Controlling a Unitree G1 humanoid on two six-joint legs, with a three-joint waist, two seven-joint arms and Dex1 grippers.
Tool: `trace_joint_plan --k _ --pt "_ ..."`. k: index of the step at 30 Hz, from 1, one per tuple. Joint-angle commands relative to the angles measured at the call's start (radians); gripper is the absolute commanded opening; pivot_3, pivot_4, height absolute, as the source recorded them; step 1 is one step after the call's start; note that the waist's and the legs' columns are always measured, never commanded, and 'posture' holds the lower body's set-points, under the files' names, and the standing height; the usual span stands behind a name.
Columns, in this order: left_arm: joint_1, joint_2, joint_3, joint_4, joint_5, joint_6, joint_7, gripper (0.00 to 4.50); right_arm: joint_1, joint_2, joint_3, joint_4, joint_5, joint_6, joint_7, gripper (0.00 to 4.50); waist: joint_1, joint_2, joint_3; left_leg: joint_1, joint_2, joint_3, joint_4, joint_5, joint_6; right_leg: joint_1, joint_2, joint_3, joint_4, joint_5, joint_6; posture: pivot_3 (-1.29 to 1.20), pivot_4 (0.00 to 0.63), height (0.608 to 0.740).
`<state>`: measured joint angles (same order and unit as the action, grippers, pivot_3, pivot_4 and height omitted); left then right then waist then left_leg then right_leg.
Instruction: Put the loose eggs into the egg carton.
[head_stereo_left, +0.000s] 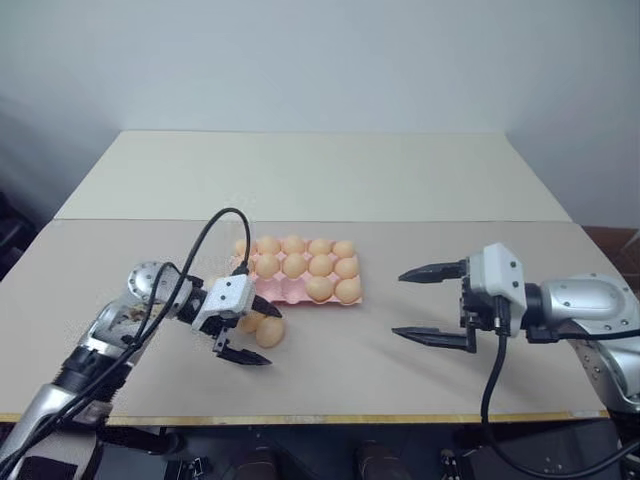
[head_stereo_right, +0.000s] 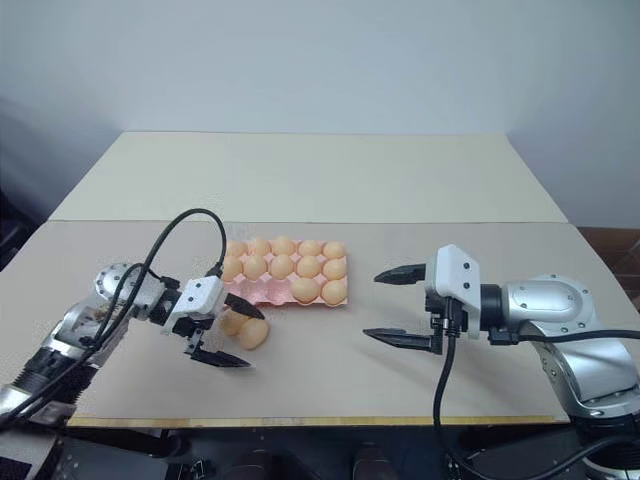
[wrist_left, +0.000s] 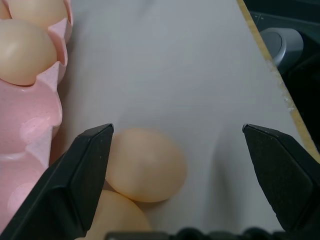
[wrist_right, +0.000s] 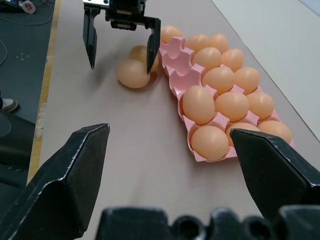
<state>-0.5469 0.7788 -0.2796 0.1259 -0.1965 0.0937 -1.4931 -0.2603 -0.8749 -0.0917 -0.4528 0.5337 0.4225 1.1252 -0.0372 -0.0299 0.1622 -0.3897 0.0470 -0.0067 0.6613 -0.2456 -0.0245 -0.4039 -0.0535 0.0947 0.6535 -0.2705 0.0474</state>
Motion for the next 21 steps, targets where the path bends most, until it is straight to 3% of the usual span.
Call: trace_joint_plan --k 1,5,8,13,21 --pt "-0.023 -0.017 -0.013 0.019 0.036 -0.046 0.010 4.50 0.006 -0.012 -0.042 -0.043 0.026 -0.004 -0.009 4.46 0.000 0.000 0.000 0.000 0.000 0.000 0.000 0.000 0.000 0.000 0.000 0.000 0.000 0.000 0.000 0.00 0.150 0.740" --pt "-0.027 -0.039 -0.026 0.046 0.086 -0.080 0.039 4.50 0.007 -0.013 -0.044 -0.048 0.029 -0.001 -0.013 4.46 -0.002 0.000 0.000 0.000 0.000 0.000 0.000 0.000 0.000 0.000 0.000 0.000 0.001 0.000 0.000 0.00 0.150 0.740" --pt "-0.028 -0.053 -0.026 0.051 0.109 -0.082 0.066 3.95 0.002 -0.013 -0.042 -0.045 0.030 -0.003 -0.014 4.50 -0.001 0.000 0.000 0.001 0.000 0.000 0.000 0.000 0.000 0.000 0.000 0.000 0.002 0.000 0.000 0.00 0.150 0.740" --pt "-0.020 -0.053 -0.004 0.019 0.088 -0.062 0.076 2.49 -0.014 -0.009 -0.034 -0.032 0.028 0.001 -0.022 4.50 0.000 0.000 0.000 0.001 0.000 0.000 0.001 0.000 0.000 0.000 0.000 0.000 0.001 0.000 0.000 0.00 0.150 0.740" --pt "-0.031 -0.072 0.091 -0.057 -0.067 0.091 0.086 2.49 -0.040 -0.002 -0.019 -0.003 0.016 -0.011 -0.016 4.50 -0.001 0.000 0.000 0.000 0.000 -0.001 0.001 0.000 0.000 0.000 0.000 0.000 0.002 0.000 0.000 0.00 0.150 0.740"
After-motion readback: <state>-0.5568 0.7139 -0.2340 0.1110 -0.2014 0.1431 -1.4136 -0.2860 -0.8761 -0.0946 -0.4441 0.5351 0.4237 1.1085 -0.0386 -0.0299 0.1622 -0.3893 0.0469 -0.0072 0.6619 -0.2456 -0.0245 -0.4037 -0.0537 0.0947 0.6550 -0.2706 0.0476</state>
